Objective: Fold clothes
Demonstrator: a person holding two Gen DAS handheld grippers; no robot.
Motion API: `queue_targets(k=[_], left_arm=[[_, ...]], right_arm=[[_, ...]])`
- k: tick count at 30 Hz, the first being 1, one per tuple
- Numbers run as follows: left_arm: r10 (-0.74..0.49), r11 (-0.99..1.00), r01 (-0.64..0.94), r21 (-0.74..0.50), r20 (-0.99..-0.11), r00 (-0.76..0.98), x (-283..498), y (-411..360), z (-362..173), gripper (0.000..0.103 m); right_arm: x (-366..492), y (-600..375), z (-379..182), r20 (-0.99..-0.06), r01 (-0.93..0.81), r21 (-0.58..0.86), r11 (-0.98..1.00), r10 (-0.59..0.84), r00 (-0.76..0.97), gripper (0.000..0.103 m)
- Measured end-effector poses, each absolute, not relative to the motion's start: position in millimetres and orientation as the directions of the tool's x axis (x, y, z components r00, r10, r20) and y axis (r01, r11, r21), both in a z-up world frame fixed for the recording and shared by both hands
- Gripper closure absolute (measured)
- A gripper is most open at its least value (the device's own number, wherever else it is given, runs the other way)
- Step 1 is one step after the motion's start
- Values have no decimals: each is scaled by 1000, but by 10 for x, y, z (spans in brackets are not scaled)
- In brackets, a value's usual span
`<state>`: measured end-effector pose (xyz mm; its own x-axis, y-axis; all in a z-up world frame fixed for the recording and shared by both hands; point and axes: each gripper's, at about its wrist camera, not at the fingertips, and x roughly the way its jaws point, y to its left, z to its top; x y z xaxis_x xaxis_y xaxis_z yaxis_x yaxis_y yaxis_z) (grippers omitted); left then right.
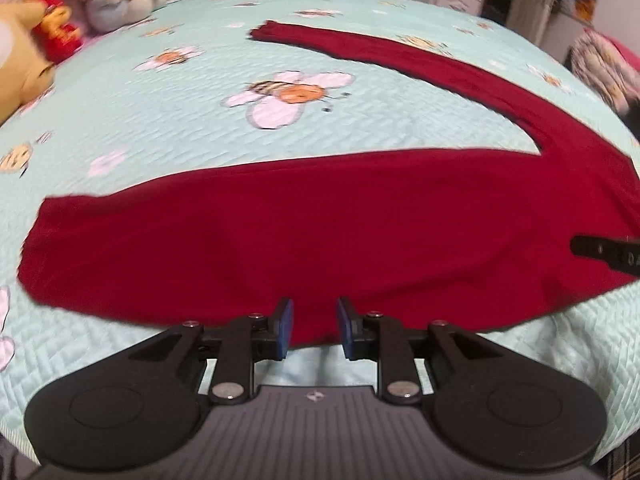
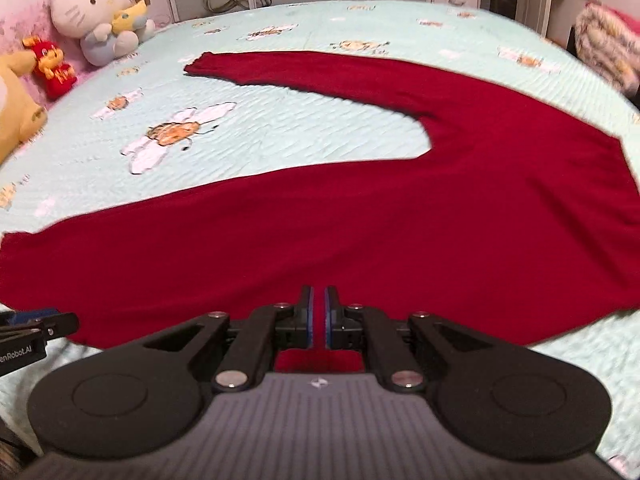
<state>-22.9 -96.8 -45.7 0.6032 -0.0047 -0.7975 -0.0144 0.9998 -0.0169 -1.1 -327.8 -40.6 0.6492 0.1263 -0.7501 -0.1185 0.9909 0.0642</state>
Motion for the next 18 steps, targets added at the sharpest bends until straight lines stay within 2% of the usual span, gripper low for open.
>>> queue_targets(k=[3, 4, 8, 11, 13, 14, 18], left_arm=[[-14, 1000, 28, 4, -800, 600, -155, -1162, -485, 75], [-24, 999, 42, 1, -801, 598, -127, -1215, -514, 71], [-26, 994, 101, 36, -835, 549, -54, -1408, -720, 70], [6, 987, 130, 94, -834, 552, -101, -1502, -696, 70], [24, 984, 135, 112, -848, 530, -75, -1553, -655, 76], [30, 983, 139, 123, -845, 535, -60, -1592, -611, 76], [31, 961, 203, 190, -799, 601, -38, -1816, -480, 79]], right_arm=[[28, -3359, -433, -746, -116, 72, 991, 131, 653, 92], [48, -3385, -482, -749, -115, 81, 990, 137, 648, 91], [51, -3567, -823, -797, -96, 161, 982, 187, 575, 92], [-141, -3670, -831, -787, -158, 180, 971, 239, 568, 91], [-203, -3777, -762, -778, -172, 252, 952, 305, 549, 91], [-206, -3835, -714, -766, -164, 277, 947, 321, 557, 91], [-140, -4013, -538, -708, -125, 276, 953, 290, 644, 91]])
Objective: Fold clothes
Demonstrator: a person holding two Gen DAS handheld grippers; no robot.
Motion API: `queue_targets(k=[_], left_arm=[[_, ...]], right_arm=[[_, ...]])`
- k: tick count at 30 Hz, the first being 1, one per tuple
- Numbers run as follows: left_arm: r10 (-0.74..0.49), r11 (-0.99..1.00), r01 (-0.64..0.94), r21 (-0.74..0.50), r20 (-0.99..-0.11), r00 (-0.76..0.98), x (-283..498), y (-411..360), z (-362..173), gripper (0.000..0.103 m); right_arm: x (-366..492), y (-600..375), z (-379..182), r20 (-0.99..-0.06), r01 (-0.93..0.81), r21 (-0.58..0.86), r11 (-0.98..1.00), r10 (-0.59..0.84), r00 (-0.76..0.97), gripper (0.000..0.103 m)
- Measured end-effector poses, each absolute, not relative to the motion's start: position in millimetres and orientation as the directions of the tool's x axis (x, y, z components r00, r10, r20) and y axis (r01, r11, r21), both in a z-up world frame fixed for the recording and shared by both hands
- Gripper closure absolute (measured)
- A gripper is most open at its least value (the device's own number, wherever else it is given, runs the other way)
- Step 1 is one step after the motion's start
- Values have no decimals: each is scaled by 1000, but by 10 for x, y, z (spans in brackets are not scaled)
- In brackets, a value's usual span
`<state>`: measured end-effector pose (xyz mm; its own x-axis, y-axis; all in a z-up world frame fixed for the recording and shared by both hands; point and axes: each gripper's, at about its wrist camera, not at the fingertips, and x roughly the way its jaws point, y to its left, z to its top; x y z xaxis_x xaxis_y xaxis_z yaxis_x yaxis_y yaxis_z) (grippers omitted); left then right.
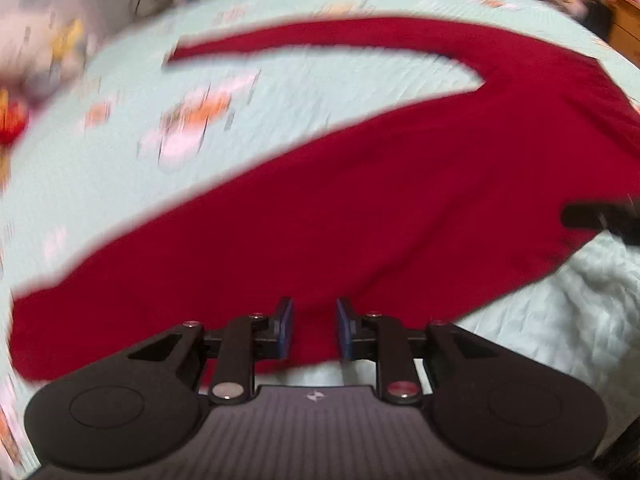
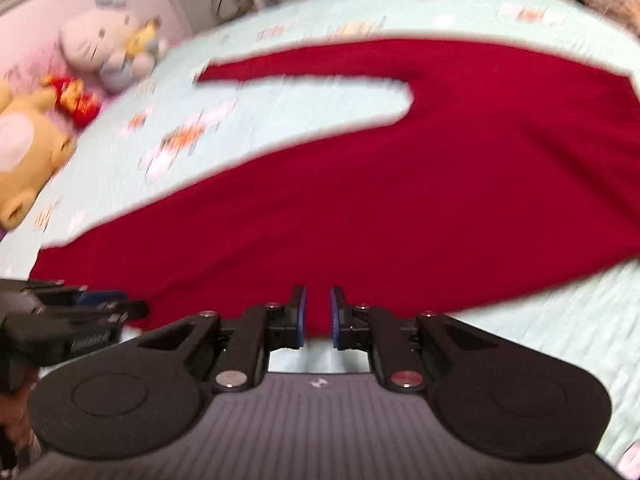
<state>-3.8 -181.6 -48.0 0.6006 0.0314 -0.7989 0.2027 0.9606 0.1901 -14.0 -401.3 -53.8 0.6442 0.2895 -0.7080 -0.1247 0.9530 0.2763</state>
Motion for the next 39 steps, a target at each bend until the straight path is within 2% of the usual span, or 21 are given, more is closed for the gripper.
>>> queue_targets(k=[4, 6, 10, 12, 16, 19, 21, 25, 29, 31, 33, 36, 39], left_arm=[[-11, 981, 174, 87, -868, 497, 82, -1813, -661, 78], [-24, 986, 154, 59, -873, 488, 59, -1765, -670, 78], [-67, 992, 126, -6, -875, 480, 57, -1727, -550, 80], [-112, 989, 142, -44, -849, 517, 65, -1834, -435, 80], [-181, 973, 224, -57, -790, 585, 153, -2169, -382, 69], [-173, 968, 247, -53, -850, 498, 235, -2313, -650, 68], [-178, 969, 240, -61, -845, 504, 175, -2293, -730, 68], [-138, 954, 297, 34, -831, 538, 89, -2435, -641, 71], [-231, 872, 474, 122, -752, 618, -93, -2897, -466, 69], [-297, 793, 584, 174, -726, 620, -174, -3198, -444, 60], [-343, 706, 668, 233, -713, 612, -237, -3495, -476, 58], [-377, 625, 734, 266, -720, 582, -199, -3881, -572, 58], [-393, 560, 769, 310, -718, 575, -234, -4275, -673, 57]], right_arm=[[-13, -4201, -740, -725, -55, 328, 943, 289, 625, 85], [-35, -4303, -904, -741, -43, 391, 919, 342, 578, 85], [-197, -4598, -945, -693, -53, 525, 850, 463, 553, 85], [-201, -4758, -883, -665, -42, 541, 840, 458, 590, 85], [-111, -5033, -803, -604, -5, 563, 827, 416, 680, 83], [-24, -5122, -965, -617, 41, 577, 816, 402, 677, 83], [-41, -5146, -1096, -635, 46, 582, 812, 418, 649, 85], [-272, -5497, -1134, -572, 93, 670, 736, 433, 696, 84], [-446, -6118, -1080, -518, 215, 703, 678, 280, 808, 83], [-499, -6422, -1050, -502, 276, 707, 651, 187, 845, 82], [-543, -6723, -1055, -506, 346, 699, 626, 90, 858, 78], [-488, -7022, -1150, -530, 414, 693, 590, 29, 847, 74], [-431, -7243, -1299, -538, 435, 725, 534, 45, 842, 70]])
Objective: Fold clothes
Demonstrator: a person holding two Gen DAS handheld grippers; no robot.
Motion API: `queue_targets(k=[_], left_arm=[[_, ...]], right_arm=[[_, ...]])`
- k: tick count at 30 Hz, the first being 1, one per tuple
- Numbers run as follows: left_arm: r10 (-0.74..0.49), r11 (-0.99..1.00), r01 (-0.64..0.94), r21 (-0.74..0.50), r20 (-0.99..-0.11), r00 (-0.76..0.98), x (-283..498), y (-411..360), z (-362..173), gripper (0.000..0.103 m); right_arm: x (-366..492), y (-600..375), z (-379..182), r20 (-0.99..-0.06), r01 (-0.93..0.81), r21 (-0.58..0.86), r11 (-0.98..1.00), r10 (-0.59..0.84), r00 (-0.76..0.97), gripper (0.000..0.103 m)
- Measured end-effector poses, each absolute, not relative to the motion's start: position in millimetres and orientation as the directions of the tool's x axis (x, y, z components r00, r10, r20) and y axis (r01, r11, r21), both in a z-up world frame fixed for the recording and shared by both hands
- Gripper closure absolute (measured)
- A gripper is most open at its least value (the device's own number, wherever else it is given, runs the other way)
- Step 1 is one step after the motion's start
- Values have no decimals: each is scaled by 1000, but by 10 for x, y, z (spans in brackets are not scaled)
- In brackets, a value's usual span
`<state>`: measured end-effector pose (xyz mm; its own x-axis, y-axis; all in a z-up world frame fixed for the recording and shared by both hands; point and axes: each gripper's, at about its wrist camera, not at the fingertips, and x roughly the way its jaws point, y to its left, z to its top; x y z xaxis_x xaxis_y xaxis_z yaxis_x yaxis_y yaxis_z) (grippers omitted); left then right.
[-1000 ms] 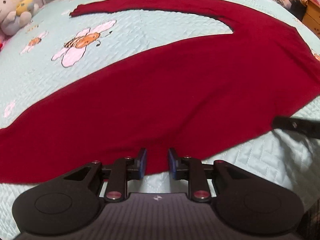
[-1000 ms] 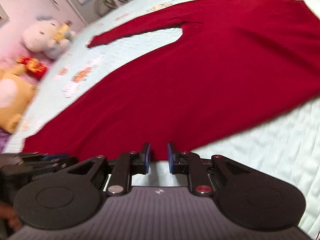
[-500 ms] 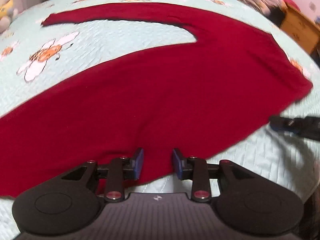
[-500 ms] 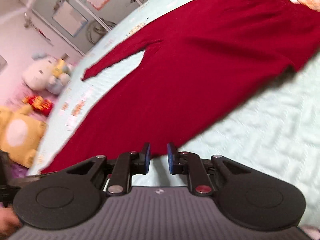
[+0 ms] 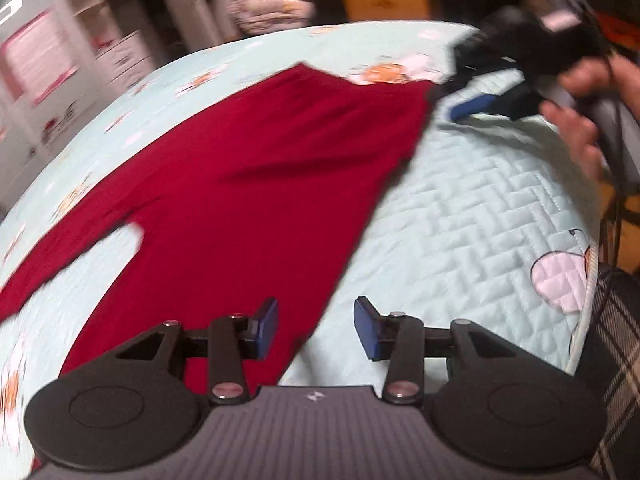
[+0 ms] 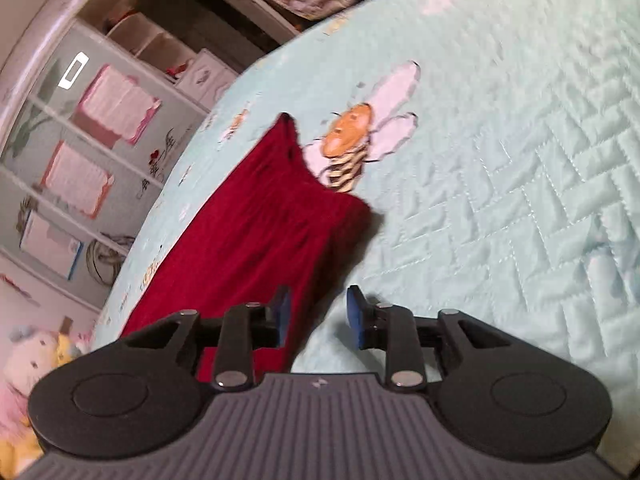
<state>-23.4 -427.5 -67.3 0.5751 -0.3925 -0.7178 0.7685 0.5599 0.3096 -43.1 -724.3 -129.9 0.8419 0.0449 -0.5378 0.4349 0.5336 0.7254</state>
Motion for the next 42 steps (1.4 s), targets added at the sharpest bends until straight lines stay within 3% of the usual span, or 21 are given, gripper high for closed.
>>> queue_targets(k=[7, 11, 13, 20, 21, 23, 24, 27, 28, 29, 30, 36, 42], left_arm=[[-311, 492, 725, 482, -680, 664, -280, -4623, -955, 48], [-283, 419, 673, 609, -617, 734, -446, -4671, -1061, 48], [-270, 406, 651, 641, -596, 756, -489, -4665, -1087, 54], [-190, 378, 573, 727, -545, 817, -410, -4689, -1120, 49], [-194, 367, 576, 730, -546, 815, -420, -4684, -1117, 54], [-210, 337, 602, 724, -566, 798, -466, -4660, -1120, 77], [-219, 317, 624, 714, -585, 781, -495, -4643, -1130, 98], [-226, 329, 635, 699, -594, 772, -518, -4568, -1099, 100], [-228, 343, 640, 687, -600, 767, -500, -4541, -1065, 100], [-235, 369, 645, 669, -604, 761, -481, -4511, -994, 100], [-243, 397, 649, 649, -607, 756, -462, -4482, -915, 100], [-302, 535, 675, 508, -632, 714, -373, -4370, -541, 101], [-290, 475, 726, 497, -690, 663, -448, -4438, -841, 101]], right_arm=[[-292, -7390, -1464, -474, 400, 812, 425, 79, 877, 67], [-257, -7428, -1470, -461, 393, 826, 405, 82, 884, 67], [-256, -7431, -1480, -456, 391, 830, 398, 81, 886, 67], [-243, -7403, -1478, -455, 383, 821, 424, 78, 887, 67], [-230, -7399, -1474, -457, 384, 818, 427, 79, 886, 67], [-209, -7397, -1474, -459, 387, 818, 424, 78, 885, 67], [-200, -7395, -1472, -460, 388, 818, 424, 77, 885, 67], [-169, -7395, -1454, -468, 392, 810, 435, 77, 881, 71], [-164, -7401, -1443, -478, 401, 802, 443, 73, 876, 80], [-159, -7410, -1430, -490, 411, 791, 453, 66, 869, 96], [-167, -7421, -1418, -497, 417, 783, 462, 62, 866, 100], [-205, -7481, -1347, -494, 405, 766, 499, 55, 868, 102], [-185, -7529, -1493, -516, 427, 766, 480, 62, 854, 103]])
